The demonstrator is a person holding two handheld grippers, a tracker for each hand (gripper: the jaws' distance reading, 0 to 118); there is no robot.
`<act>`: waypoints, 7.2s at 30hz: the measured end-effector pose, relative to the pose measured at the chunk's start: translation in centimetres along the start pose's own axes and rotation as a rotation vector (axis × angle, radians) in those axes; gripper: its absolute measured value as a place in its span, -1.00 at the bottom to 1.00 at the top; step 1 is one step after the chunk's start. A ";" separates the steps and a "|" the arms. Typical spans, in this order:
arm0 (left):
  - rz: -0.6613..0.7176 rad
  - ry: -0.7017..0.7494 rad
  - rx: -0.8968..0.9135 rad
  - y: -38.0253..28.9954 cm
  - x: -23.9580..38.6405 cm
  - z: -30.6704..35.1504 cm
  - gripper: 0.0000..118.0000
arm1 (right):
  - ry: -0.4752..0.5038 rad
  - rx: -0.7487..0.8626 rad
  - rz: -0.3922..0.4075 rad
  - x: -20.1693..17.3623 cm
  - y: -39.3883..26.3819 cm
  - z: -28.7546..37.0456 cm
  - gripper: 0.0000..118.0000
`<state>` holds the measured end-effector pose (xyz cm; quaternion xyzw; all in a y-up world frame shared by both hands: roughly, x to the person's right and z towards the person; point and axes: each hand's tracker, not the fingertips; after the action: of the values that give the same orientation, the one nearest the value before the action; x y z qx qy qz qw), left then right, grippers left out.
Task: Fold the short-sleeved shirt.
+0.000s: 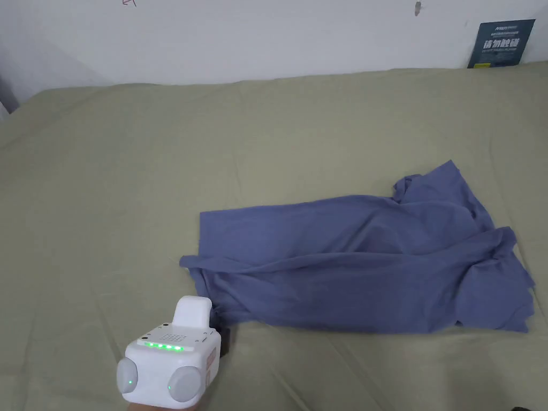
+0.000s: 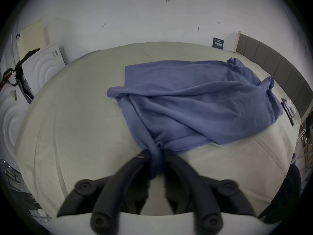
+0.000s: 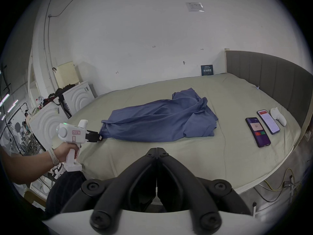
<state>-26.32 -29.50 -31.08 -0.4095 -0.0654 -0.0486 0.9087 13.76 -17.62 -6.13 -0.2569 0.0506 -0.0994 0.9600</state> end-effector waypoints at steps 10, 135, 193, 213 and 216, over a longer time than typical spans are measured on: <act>0.045 -0.055 0.114 0.8 0.3 4.6 -0.86 | -0.173 -0.136 0.092 4.7 3.1 -4.7 -0.99; 0.278 0.034 -0.458 12.8 -9.9 -7.3 -0.40 | 0.006 -0.035 0.031 0.4 3.5 -5.9 -0.99; 0.316 -0.295 -0.105 8.5 -11.5 4.9 -0.89 | -0.068 -0.276 0.293 9.9 14.9 -23.4 -0.97; 0.271 -0.258 -0.286 -7.8 -12.1 13.6 -0.89 | -0.011 -0.418 0.089 9.2 -1.0 -4.2 -0.97; 0.272 -0.251 -0.285 -8.0 -11.4 12.4 -0.89 | -0.045 -0.430 0.107 8.9 -2.4 -5.2 -0.92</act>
<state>-39.71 -25.06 -18.88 -0.5416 -0.1148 0.1167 0.8245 21.29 -24.11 -9.81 -0.4547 0.0627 -0.0297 0.8879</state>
